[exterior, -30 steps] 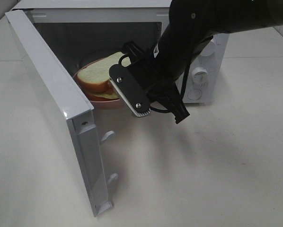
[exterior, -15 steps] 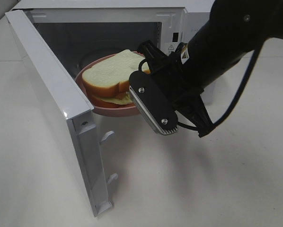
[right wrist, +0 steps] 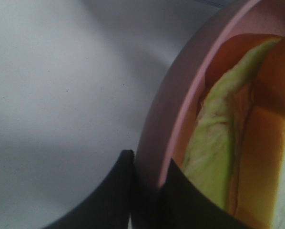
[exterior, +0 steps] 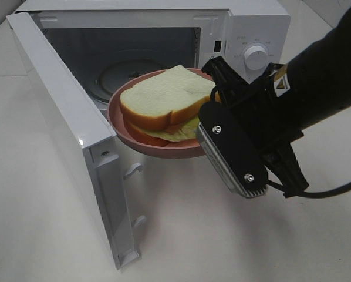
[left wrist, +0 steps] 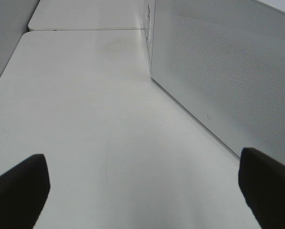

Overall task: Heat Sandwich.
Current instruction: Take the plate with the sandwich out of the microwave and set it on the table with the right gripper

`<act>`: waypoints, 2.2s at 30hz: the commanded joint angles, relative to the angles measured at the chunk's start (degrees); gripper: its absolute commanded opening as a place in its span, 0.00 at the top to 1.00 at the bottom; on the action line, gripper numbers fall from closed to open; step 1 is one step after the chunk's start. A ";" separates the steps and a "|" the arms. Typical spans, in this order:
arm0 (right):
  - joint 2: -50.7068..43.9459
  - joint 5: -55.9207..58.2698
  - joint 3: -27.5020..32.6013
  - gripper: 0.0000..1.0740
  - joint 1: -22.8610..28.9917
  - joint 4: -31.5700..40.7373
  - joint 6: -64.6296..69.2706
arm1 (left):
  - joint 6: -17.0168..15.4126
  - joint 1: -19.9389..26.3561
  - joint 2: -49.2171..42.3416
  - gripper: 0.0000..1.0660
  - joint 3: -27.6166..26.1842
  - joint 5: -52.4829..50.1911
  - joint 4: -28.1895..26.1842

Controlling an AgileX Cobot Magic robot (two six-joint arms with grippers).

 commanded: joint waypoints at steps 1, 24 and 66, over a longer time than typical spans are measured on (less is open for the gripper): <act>-3.55 -1.83 1.95 1.00 0.17 0.34 1.20 | -0.11 0.00 -1.55 0.05 0.17 0.00 -0.17; -24.58 6.53 16.39 1.00 0.17 -2.92 10.37 | -0.11 0.00 -1.55 0.05 0.17 0.00 -0.17; -38.73 24.29 19.08 1.00 0.17 -32.89 59.47 | -0.11 0.00 -1.55 0.05 0.17 0.00 -0.17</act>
